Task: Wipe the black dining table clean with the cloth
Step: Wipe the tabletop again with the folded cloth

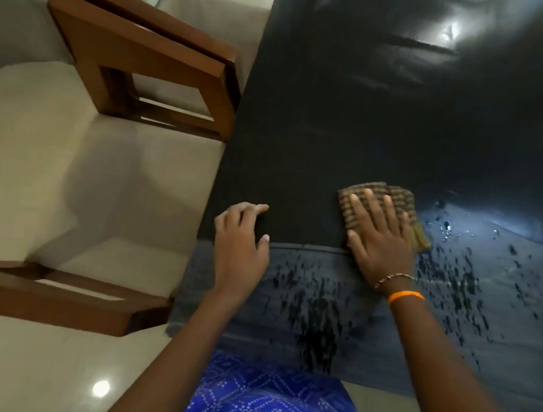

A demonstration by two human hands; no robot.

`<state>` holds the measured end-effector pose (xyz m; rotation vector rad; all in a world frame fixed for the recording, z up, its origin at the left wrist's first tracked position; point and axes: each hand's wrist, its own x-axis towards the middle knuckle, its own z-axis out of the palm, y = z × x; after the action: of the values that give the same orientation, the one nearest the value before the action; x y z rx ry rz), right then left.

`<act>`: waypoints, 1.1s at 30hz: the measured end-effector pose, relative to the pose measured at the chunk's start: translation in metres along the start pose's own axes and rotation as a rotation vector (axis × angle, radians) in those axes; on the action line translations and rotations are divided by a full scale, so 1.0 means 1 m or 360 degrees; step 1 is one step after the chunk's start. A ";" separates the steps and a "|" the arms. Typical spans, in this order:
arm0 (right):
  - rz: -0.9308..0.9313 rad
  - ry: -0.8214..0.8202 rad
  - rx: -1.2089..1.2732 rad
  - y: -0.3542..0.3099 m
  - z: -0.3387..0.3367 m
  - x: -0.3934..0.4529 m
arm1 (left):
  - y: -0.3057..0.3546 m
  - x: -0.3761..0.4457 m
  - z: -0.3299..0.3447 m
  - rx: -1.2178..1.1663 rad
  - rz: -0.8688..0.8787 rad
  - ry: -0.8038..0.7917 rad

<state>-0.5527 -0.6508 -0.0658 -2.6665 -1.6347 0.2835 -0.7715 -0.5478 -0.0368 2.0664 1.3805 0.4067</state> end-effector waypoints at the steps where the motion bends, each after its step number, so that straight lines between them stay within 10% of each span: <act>1: 0.0116 0.0012 -0.0002 0.023 -0.003 -0.007 | 0.008 -0.002 0.006 0.0014 0.0069 -0.0031; 11: 0.1083 0.0130 0.0216 0.100 -0.001 -0.022 | 0.058 -0.014 0.055 0.0108 0.0337 -0.0522; 18: 0.0187 -0.0015 0.0161 -0.010 0.010 0.005 | 0.090 -0.012 0.060 -0.0008 0.0279 -0.0178; 23: -0.0180 0.0057 0.0157 0.028 0.003 0.010 | 0.110 -0.013 0.073 0.0064 0.0204 -0.0152; 33: 0.0640 0.0196 0.0118 0.241 -0.009 -0.044 | 0.163 -0.023 0.136 0.0262 0.0360 -0.0376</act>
<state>-0.3575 -0.7990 -0.0727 -2.8680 -1.0255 0.1697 -0.5872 -0.6554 -0.0345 2.3299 1.0764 0.1369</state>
